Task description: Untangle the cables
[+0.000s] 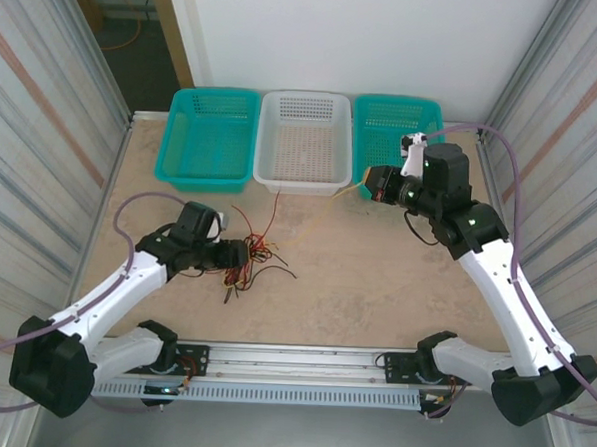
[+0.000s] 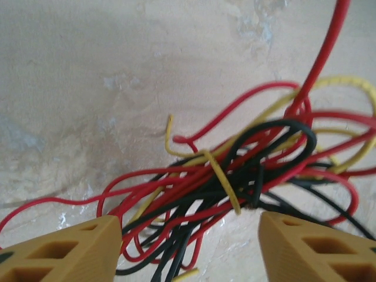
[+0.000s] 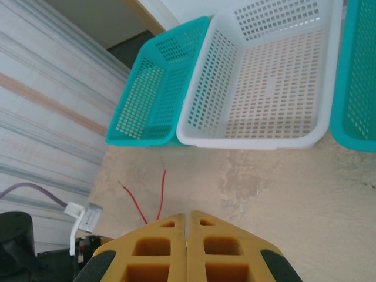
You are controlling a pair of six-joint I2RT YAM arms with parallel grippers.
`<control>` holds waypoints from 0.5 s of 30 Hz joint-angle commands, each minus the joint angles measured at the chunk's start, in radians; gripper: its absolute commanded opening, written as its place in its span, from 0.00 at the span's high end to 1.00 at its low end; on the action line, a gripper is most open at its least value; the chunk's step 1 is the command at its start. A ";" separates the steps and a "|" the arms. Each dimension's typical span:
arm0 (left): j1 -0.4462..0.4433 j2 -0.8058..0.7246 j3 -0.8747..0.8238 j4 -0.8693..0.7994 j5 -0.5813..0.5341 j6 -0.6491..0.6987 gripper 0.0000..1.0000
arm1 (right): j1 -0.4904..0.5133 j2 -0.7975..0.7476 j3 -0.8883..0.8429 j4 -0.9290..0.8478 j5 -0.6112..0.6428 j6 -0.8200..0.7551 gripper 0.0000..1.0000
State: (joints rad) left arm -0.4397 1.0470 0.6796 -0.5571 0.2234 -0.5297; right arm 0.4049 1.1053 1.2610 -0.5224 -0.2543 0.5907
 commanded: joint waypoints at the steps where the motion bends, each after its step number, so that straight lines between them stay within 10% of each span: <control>1: 0.003 -0.006 -0.035 -0.038 0.049 -0.010 0.39 | -0.013 0.011 0.035 0.020 -0.002 0.009 1.00; 15: 0.003 0.147 -0.076 0.064 0.044 -0.081 0.41 | -0.030 0.032 0.048 0.030 -0.020 0.032 1.00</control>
State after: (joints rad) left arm -0.4397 1.1629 0.6163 -0.5388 0.2550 -0.5911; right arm 0.3798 1.1305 1.2678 -0.5175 -0.2592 0.5976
